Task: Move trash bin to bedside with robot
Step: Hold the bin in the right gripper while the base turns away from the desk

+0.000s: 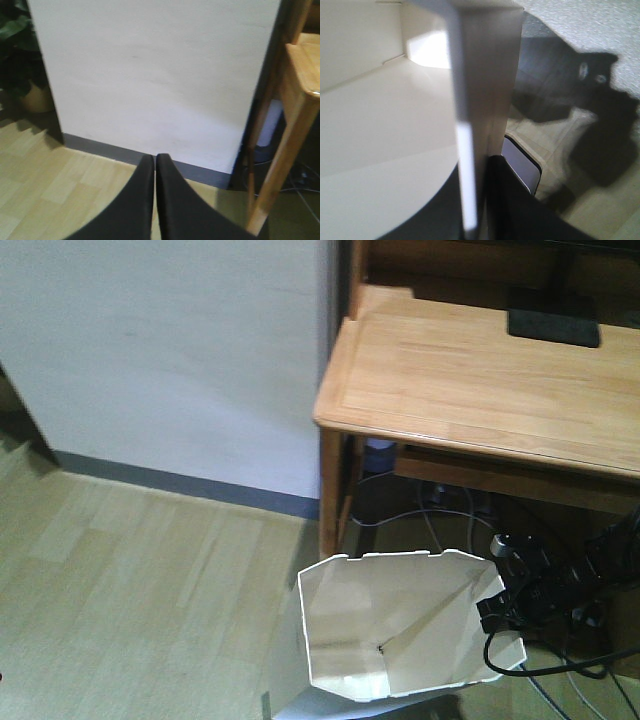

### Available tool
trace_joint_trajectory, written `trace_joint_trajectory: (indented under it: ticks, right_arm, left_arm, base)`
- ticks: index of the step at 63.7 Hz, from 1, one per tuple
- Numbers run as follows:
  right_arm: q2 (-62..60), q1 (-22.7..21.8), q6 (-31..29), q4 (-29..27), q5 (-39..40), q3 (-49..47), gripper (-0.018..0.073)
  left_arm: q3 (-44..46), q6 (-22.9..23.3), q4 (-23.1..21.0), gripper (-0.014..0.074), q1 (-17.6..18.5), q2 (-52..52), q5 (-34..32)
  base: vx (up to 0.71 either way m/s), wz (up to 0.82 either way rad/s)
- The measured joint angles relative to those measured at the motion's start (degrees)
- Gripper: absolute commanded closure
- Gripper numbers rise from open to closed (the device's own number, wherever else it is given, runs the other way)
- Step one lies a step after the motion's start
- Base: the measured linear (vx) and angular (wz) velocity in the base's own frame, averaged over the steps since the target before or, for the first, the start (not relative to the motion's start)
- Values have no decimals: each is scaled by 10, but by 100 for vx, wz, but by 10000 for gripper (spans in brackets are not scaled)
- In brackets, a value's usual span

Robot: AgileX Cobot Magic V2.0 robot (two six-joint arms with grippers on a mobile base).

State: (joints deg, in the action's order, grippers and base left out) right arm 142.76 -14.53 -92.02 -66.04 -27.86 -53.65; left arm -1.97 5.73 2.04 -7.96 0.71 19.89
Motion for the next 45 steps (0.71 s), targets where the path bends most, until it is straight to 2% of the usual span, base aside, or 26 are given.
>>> trace_joint_trajectory:
  ticks: [45]
  right_arm:
    - [0,0,0,1,-10,0,564]
  left_arm:
    - [0,0,0,603,0,0,0]
  base:
    - [-9,41]
